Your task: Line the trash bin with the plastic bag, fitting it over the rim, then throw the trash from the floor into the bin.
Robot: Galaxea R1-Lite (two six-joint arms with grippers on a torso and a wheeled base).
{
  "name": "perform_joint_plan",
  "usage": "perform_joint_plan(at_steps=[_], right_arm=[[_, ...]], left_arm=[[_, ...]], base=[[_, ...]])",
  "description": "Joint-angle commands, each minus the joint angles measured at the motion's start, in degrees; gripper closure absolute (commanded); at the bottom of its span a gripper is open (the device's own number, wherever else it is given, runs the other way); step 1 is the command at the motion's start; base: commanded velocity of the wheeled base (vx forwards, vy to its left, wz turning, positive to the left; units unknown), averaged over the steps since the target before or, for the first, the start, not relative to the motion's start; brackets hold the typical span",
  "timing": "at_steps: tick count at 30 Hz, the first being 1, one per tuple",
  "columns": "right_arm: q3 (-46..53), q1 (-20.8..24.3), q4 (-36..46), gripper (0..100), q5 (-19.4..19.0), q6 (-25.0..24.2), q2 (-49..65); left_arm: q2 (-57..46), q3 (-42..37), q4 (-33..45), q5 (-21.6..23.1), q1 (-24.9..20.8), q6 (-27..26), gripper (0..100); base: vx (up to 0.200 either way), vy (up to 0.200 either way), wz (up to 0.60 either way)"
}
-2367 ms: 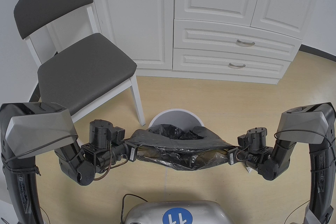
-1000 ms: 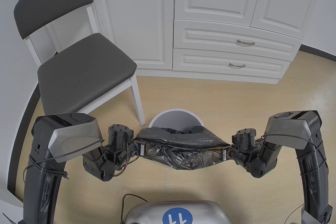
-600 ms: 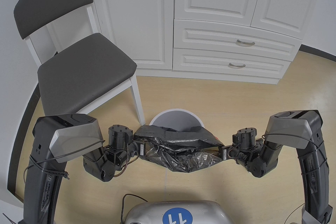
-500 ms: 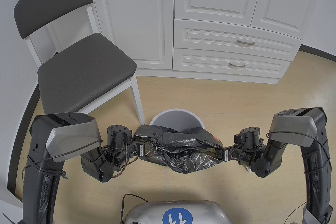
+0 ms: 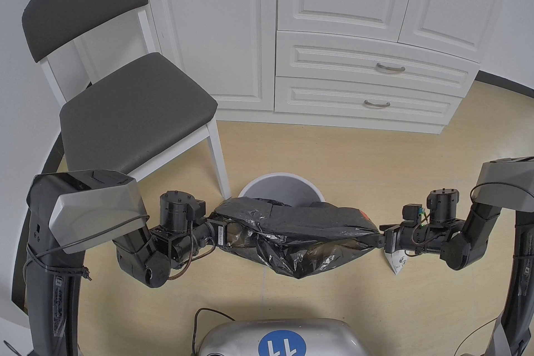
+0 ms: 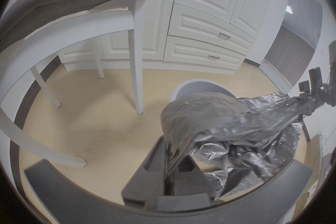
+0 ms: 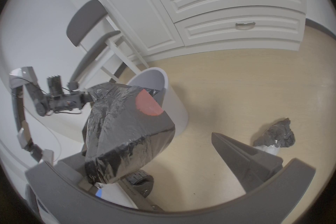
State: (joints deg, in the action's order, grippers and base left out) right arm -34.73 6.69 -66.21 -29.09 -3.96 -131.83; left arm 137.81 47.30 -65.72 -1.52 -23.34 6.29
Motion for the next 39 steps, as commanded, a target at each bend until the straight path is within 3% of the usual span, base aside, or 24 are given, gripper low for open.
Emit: perform_joint_plan(at_steps=[1, 6, 10, 20, 24, 26, 27, 28, 29, 31, 36, 39], right_arm=[[1.3, -4.6, -0.1, 0, -4.4, 0.0, 0.6], [1.2, -6.2, -0.2, 0, -8.6, 0.0, -1.1], [1.0, -6.7, -0.2, 0, -9.8, 0.0, -1.9], [1.4, -6.4, -4.0, 0, -9.7, -0.3, -1.9], [3.7, -3.0, -9.8, 0, -7.5, -1.5, 0.1], [4.8, -0.1, -11.9, 0, -3.1, -1.9, 1.5], [4.9, 0.2, -12.0, 0, -2.6, -1.8, 1.7], [5.5, 4.3, -13.1, 0, 4.4, -1.8, 3.0], [5.5, 5.0, -13.3, 0, 5.4, -1.8, 3.2], [5.2, 11.1, -13.5, 0, 15.0, -1.8, 4.2], [2.7, 21.3, -15.2, 0, 30.8, -1.5, 2.8], [1.3, 24.5, -17.0, 0, 34.9, -1.5, 0.8]], left_arm=[[2.7, 2.2, 0.6, 0.3, 2.3, 0.0, 100], [5.0, 3.1, 1.6, 0.7, 3.8, -0.2, 100], [5.7, 4.0, 3.9, 1.1, 4.5, -0.3, 100], [6.0, 5.0, 3.7, 1.0, 4.4, 0.1, 100], [3.6, 4.8, 2.8, 0.3, 2.8, 0.9, 100], [1.5, 4.7, 2.6, 0.1, 1.7, 2.9, 100], [1.4, 4.7, 2.6, 0.1, 1.6, 3.1, 100], [-0.7, 4.8, 2.6, -0.4, 0.5, 5.8, 100], [-1.0, 4.8, 2.6, -0.4, 0.3, 6.0, 100], [-2.7, 5.1, 2.6, -1.1, -0.7, 7.5, 100], [-2.5, 7.2, 2.4, -4.3, -1.1, 7.9, 100], [-2.4, 7.3, 2.5, -4.4, -1.0, 7.9, 100]], base=[[0.000, 0.000, 0.00], [0.000, 0.000, 0.00], [0.000, 0.000, 0.00], [0.000, 0.000, 0.00], [0.000, 0.000, 0.00], [0.000, 0.000, 0.00], [0.000, 0.000, 0.00], [0.000, 0.000, 0.00], [0.000, 0.000, 0.00], [0.000, 0.000, 0.00], [0.000, 0.000, 0.00], [0.000, 0.000, 0.00]])
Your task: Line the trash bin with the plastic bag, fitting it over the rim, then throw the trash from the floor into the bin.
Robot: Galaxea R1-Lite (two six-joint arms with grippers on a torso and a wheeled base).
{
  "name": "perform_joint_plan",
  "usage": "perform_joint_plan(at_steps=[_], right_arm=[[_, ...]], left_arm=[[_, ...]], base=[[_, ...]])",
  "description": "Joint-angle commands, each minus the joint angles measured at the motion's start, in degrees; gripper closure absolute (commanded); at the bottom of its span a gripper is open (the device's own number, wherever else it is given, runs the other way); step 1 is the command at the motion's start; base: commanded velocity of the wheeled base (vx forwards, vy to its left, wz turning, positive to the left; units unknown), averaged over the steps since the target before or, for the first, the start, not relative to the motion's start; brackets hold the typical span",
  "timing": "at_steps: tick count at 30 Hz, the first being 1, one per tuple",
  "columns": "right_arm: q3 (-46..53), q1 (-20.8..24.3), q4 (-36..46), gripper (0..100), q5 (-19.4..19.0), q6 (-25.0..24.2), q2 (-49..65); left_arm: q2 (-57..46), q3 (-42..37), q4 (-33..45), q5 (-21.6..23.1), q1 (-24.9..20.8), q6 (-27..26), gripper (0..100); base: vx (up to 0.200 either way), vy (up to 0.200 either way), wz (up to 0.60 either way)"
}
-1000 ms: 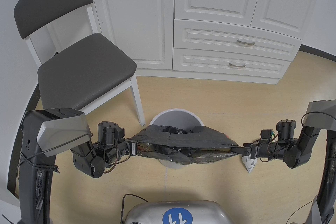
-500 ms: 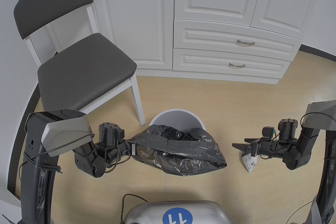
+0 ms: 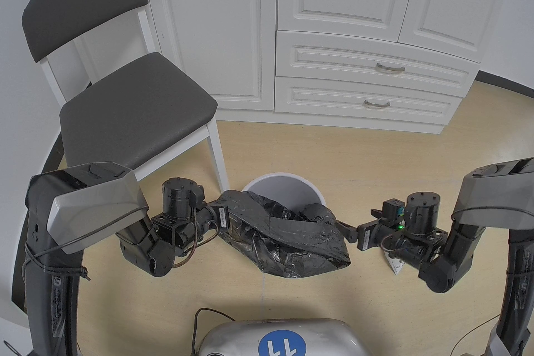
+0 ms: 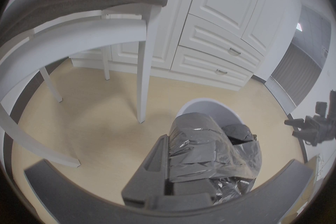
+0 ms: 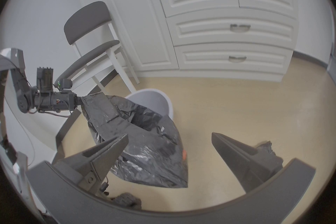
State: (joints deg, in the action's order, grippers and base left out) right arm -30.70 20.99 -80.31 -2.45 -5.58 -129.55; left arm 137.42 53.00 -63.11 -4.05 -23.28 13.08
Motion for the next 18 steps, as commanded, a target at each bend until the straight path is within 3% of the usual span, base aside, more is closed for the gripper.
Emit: perform_joint_plan(at_steps=[1, 4, 10, 11, 18], right_arm=[[-4.2, 12.5, -5.3, 0, 11.1, 0.1, -3.8], [-7.3, 15.5, -9.7, 0, 14.7, 0.1, -9.2], [-10.3, 17.9, -9.7, 0, 17.0, 2.3, -15.9], [-10.3, 18.5, -9.7, 0, 17.3, 3.6, -16.3], [-9.3, 19.4, -9.7, 0, 18.2, 7.5, -15.6]], left_arm=[[-2.0, 1.6, -0.1, -1.8, -1.1, 1.2, 100], [-2.1, 1.4, -0.2, -1.9, -1.0, 1.1, 100], [-2.1, 1.0, -0.1, -1.9, -1.0, 1.1, 100], [-2.1, 1.0, -0.1, -1.9, -1.0, 1.1, 0], [-1.8, 1.0, -1.7, -1.8, -0.9, 1.0, 0]], base=[[0.000, 0.000, 0.00], [0.000, 0.000, 0.00], [0.000, 0.000, 0.00], [0.000, 0.000, 0.00], [0.000, 0.000, 0.00]])
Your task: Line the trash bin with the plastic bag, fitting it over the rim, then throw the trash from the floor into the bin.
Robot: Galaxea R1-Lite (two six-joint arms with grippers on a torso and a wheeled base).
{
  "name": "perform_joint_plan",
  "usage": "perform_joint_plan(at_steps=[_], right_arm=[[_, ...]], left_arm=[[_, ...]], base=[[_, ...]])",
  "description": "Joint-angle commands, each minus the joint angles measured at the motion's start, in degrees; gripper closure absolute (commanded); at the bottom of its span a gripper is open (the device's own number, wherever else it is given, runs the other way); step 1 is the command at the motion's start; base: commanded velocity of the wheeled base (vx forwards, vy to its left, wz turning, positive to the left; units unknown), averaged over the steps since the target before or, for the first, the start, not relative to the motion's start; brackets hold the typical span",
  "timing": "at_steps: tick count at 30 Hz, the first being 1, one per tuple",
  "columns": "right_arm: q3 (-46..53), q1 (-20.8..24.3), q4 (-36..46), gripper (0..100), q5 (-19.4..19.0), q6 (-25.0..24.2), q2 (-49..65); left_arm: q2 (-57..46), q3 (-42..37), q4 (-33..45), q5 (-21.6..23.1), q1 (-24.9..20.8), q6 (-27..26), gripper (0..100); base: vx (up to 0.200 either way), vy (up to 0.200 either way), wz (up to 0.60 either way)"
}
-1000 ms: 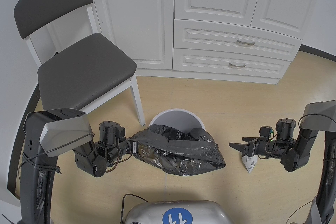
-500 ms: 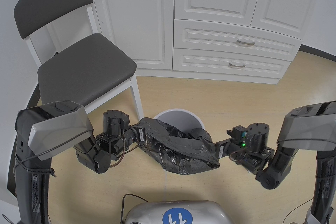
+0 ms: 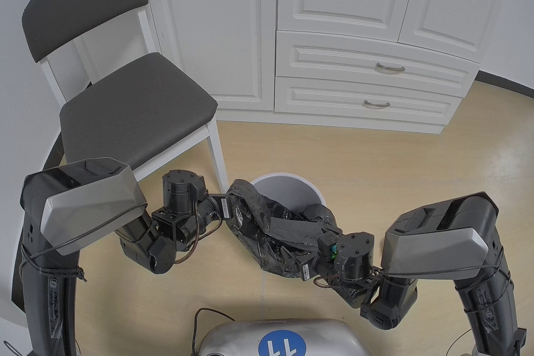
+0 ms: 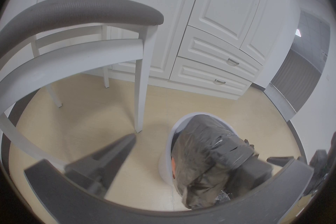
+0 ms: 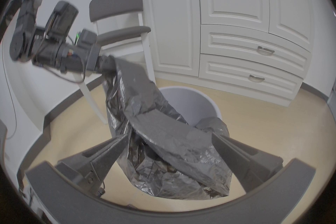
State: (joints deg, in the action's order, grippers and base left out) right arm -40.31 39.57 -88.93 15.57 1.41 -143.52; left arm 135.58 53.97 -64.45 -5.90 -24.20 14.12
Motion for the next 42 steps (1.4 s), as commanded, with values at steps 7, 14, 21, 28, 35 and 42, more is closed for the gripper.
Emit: perform_joint_plan(at_steps=[7, 14, 21, 28, 35, 42], right_arm=[[1.7, 1.3, -1.1, 0, 0.3, 2.6, -3.2], [-6.7, 0.1, -1.1, 0, 1.9, 1.9, -6.9], [-10.0, -0.8, -1.1, 100, 2.0, 1.7, -8.4], [-12.0, -2.6, -1.1, 100, 2.1, -2.7, -5.6], [-20.7, -6.0, -1.1, 100, 2.4, -3.2, -6.1], [-43.8, -10.6, 11.1, 100, 2.2, -3.1, -9.8]], left_arm=[[0.4, 0.0, -0.9, -0.1, 0.1, -0.2, 0], [0.6, -0.1, -1.0, -0.1, 0.1, -0.3, 0], [0.6, -0.1, -1.0, -0.1, 0.1, -0.4, 0], [0.6, 0.0, -1.0, -0.1, 0.2, -0.4, 0], [0.8, 0.0, -1.0, -0.2, 0.2, -0.4, 0], [0.0, -0.4, -1.8, -0.3, 0.1, -0.6, 0]], base=[[0.000, 0.000, 0.00], [0.000, 0.000, 0.00], [0.000, 0.000, 0.00], [0.000, 0.000, 0.00], [0.000, 0.000, 0.00], [0.000, 0.000, 0.00]])
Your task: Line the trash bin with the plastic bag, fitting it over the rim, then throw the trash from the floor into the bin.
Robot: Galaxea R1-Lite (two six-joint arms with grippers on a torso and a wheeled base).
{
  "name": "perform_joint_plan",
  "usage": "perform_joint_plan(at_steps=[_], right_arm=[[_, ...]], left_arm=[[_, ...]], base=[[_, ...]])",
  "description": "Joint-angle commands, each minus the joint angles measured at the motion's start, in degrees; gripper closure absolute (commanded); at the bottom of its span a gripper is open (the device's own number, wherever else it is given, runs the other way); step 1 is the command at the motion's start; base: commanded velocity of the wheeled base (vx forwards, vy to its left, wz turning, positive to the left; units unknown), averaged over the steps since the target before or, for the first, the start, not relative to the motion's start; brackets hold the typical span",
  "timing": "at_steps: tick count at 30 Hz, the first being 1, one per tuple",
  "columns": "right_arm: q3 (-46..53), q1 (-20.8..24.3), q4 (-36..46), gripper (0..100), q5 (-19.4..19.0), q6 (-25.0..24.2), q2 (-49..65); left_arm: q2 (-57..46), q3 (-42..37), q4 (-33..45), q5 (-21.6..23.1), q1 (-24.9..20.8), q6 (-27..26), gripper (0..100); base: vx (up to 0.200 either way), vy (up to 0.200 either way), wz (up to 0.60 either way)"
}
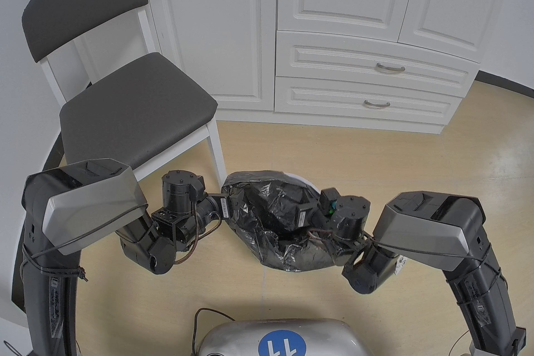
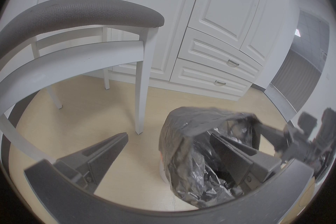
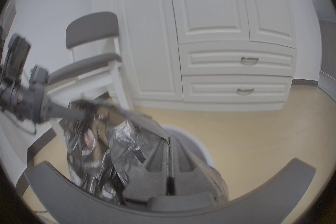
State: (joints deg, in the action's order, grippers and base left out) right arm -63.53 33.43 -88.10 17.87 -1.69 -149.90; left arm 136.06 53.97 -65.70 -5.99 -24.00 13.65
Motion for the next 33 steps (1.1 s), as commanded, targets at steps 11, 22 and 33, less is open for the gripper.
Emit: perform_joint_plan(at_steps=[11, 22, 33], right_arm=[[-51.1, -8.6, 38.0, 100, -3.0, 0.3, -15.4], [-51.1, -9.0, 34.8, 100, -2.7, 0.3, -13.7], [-45.6, -4.9, 32.7, 0, -2.3, -0.2, -5.4]], left_arm=[[-0.7, -1.2, -2.8, -0.4, 0.0, -0.2, 0], [-1.7, -1.7, -2.8, -0.4, -0.2, -0.2, 0], [-1.7, -1.8, -2.9, -0.4, -0.5, -0.3, 0]], base=[[0.000, 0.000, 0.00], [0.000, 0.000, 0.00], [0.000, 0.000, 0.00]])
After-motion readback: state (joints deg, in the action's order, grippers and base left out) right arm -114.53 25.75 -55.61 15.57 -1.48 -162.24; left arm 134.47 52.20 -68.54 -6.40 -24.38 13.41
